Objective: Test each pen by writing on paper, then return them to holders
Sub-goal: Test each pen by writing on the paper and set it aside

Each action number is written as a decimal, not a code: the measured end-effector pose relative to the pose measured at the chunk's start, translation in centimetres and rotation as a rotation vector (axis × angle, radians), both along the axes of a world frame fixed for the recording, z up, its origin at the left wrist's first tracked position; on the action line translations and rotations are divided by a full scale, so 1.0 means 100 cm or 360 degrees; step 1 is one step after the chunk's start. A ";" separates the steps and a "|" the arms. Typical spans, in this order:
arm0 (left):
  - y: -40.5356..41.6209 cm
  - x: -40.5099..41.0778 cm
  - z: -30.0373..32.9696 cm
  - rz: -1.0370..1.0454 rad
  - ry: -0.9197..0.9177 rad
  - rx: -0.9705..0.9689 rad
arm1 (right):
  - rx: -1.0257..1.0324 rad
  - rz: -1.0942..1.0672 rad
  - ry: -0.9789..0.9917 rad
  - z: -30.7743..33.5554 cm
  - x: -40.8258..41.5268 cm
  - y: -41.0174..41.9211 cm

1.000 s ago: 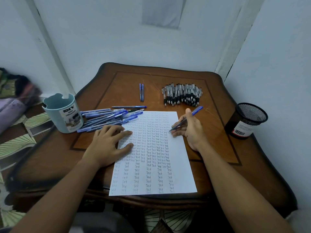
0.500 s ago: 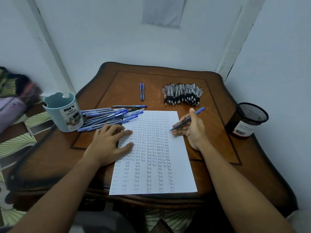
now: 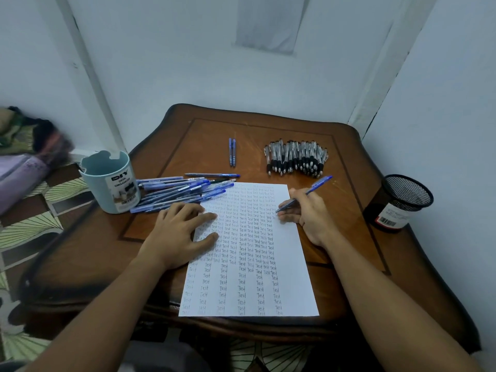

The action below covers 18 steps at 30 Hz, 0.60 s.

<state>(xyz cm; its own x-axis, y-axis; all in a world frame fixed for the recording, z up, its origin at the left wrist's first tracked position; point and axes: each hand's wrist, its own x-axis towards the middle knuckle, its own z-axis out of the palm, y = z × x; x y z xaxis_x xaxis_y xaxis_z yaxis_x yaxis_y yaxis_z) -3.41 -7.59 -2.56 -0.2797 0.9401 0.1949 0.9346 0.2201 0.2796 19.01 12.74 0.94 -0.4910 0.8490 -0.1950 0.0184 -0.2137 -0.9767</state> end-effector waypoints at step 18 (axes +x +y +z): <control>0.000 0.000 0.009 -0.0033 -0.0088 -0.0059 | 0.0447 0.0236 -0.0935 0.033 -0.163 0.074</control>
